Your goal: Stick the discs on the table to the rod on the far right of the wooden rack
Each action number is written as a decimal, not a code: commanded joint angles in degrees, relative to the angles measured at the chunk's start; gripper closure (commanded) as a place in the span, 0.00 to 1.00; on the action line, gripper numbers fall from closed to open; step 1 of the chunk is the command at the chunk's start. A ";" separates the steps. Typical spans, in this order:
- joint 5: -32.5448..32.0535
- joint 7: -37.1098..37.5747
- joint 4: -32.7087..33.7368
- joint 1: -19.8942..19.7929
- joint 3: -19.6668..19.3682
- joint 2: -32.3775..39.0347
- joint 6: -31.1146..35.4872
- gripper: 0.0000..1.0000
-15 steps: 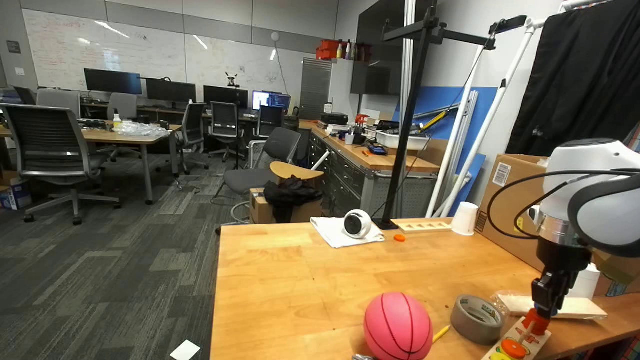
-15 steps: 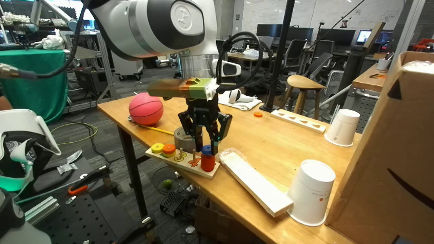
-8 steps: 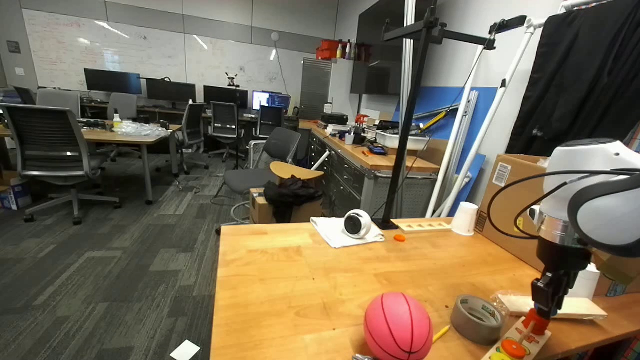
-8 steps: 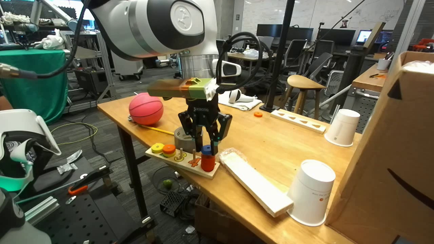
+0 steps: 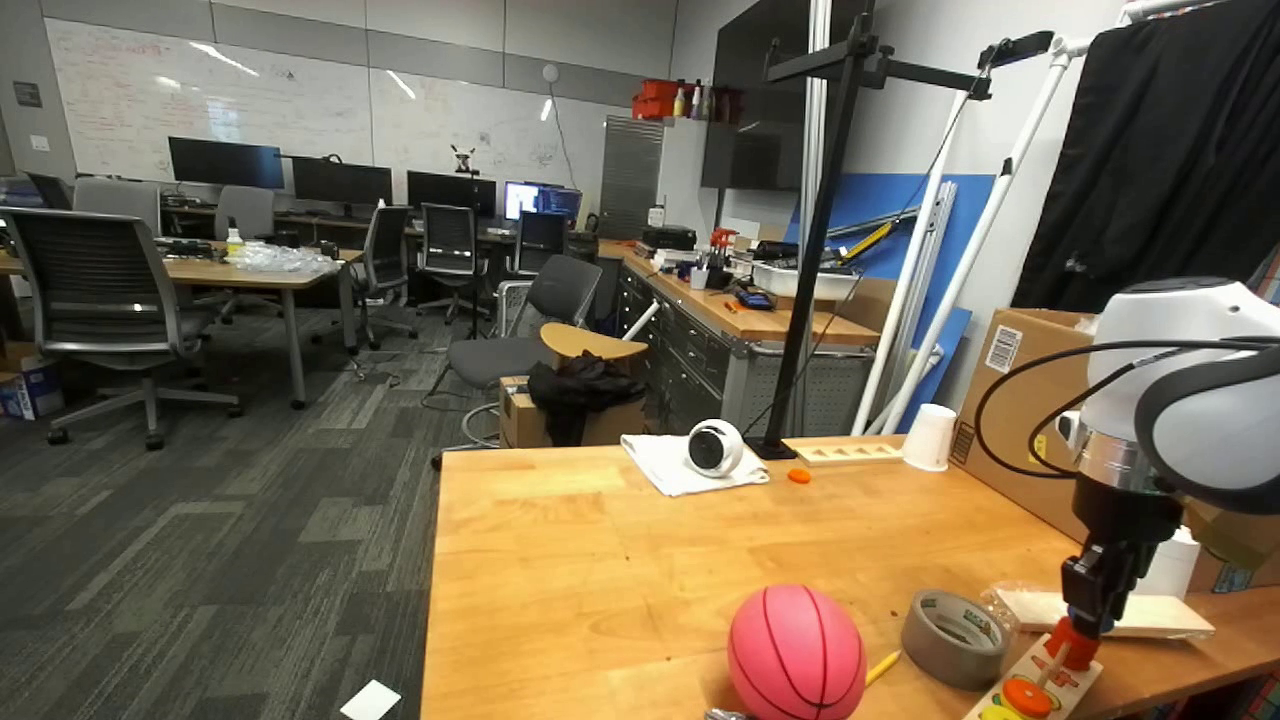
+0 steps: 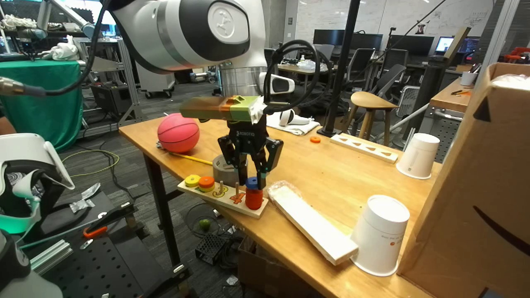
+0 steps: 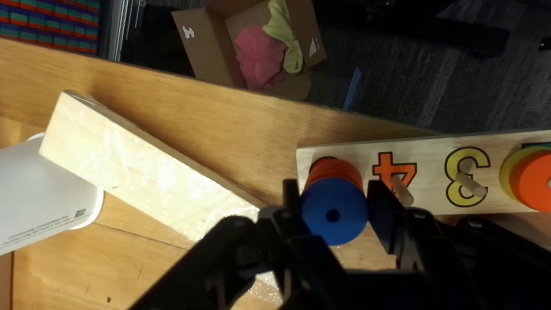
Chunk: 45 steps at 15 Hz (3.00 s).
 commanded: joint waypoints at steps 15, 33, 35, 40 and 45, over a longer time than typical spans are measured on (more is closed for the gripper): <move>5.59 -2.06 -1.89 -0.04 -2.76 4.23 4.82 0.00; 0.02 -2.27 10.01 6.50 5.52 5.88 10.25 0.00; -0.13 -3.19 15.03 7.52 6.29 10.31 9.25 0.00; 0.80 -7.79 31.29 8.68 6.03 24.29 7.40 0.00; 3.96 -14.26 47.64 7.05 6.30 37.82 5.06 0.00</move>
